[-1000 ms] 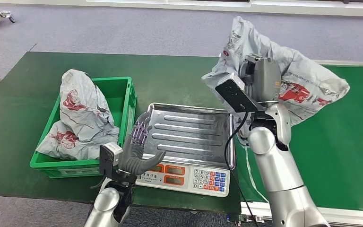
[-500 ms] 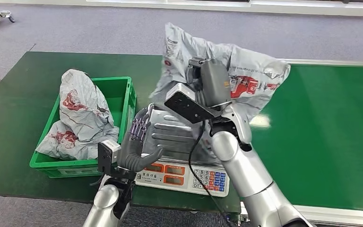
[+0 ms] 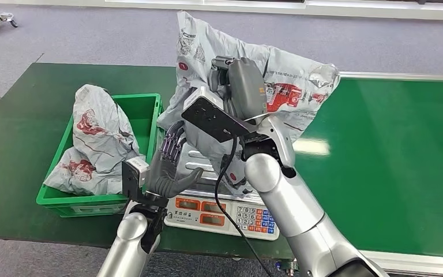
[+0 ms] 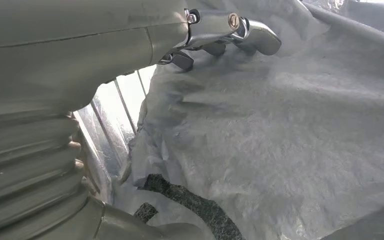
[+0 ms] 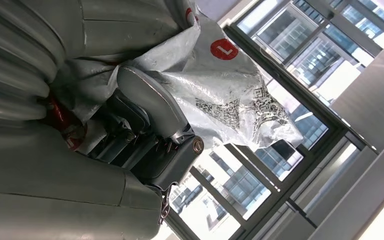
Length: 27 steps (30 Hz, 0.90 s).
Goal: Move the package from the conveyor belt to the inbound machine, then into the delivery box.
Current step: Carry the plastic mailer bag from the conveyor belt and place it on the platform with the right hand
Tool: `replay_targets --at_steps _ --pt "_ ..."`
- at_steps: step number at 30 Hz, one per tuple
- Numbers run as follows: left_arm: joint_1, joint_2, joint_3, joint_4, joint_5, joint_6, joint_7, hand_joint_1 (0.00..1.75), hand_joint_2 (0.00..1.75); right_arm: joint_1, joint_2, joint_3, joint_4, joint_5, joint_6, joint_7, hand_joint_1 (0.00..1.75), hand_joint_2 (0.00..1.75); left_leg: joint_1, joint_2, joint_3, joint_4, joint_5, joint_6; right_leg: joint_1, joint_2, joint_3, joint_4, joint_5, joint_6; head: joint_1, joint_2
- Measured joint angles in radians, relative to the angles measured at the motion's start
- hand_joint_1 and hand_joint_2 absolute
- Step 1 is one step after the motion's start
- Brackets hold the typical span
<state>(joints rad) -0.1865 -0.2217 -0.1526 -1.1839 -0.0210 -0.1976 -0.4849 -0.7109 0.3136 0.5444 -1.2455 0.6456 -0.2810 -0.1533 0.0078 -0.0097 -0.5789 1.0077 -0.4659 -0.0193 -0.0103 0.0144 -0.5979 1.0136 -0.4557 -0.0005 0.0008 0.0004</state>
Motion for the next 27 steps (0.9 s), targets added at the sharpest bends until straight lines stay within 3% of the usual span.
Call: replay_targets --at_steps 3,4,12,16,21,24,27 --pt "-0.008 0.0 0.0 0.009 0.001 0.0 0.0 0.0 1.75 -0.001 0.0 0.0 0.0 -0.018 -0.007 0.001 0.12 1.75 0.0 0.0 0.0 0.0 0.0 0.0 0.0 0.0 0.0 0.0 0.0 0.0 0.0 0.0" --pt "-0.009 0.0 0.001 0.01 0.001 0.0 0.0 0.0 1.75 -0.001 0.0 0.0 0.001 -0.027 -0.016 0.002 0.0 1.75 0.0 0.0 0.0 0.0 0.0 0.0 0.0 0.0 0.0 0.0 0.0 0.0 0.0 0.0" --pt "-0.01 0.0 0.008 0.013 -0.014 0.016 0.003 0.0 1.75 0.045 -0.028 -0.013 0.061 -0.09 -0.099 -0.037 0.0 1.75 0.0 0.0 0.0 0.0 0.0 0.0 0.0 0.0 -0.001 0.0 0.0 0.0 0.0 0.0" --pt "-0.009 0.003 0.008 -0.004 -0.163 0.133 0.009 0.0 1.75 0.116 -0.044 -0.071 0.1 -0.201 -0.101 -0.083 0.0 1.75 0.0 -0.002 0.0 0.0 0.0 0.0 0.0 -0.001 0.0 0.0 0.0 0.0 0.0 0.0" --pt "-0.017 0.021 -0.004 -0.046 -0.474 0.298 0.051 0.0 1.75 0.314 -0.064 -0.229 0.146 -0.467 0.054 -0.233 0.0 1.75 0.0 -0.005 -0.001 0.0 0.0 0.0 0.0 -0.005 -0.001 0.0 0.0 0.0 0.0 0.0" --pt "-0.038 0.025 -0.016 -0.06 -0.537 0.329 0.072 0.0 1.75 0.421 -0.067 -0.297 0.147 -0.513 0.118 -0.27 0.0 1.75 0.0 -0.004 -0.002 0.0 -0.001 0.0 0.0 -0.004 -0.002 0.0 -0.001 0.0 0.0 0.0" --pt "-0.05 0.027 -0.026 -0.067 -0.546 0.333 0.077 0.0 1.75 0.461 -0.067 -0.331 0.147 -0.516 0.134 -0.262 0.0 1.75 0.0 -0.003 -0.002 0.0 -0.001 0.0 0.0 -0.003 -0.003 0.0 -0.001 0.0 0.0 0.0"
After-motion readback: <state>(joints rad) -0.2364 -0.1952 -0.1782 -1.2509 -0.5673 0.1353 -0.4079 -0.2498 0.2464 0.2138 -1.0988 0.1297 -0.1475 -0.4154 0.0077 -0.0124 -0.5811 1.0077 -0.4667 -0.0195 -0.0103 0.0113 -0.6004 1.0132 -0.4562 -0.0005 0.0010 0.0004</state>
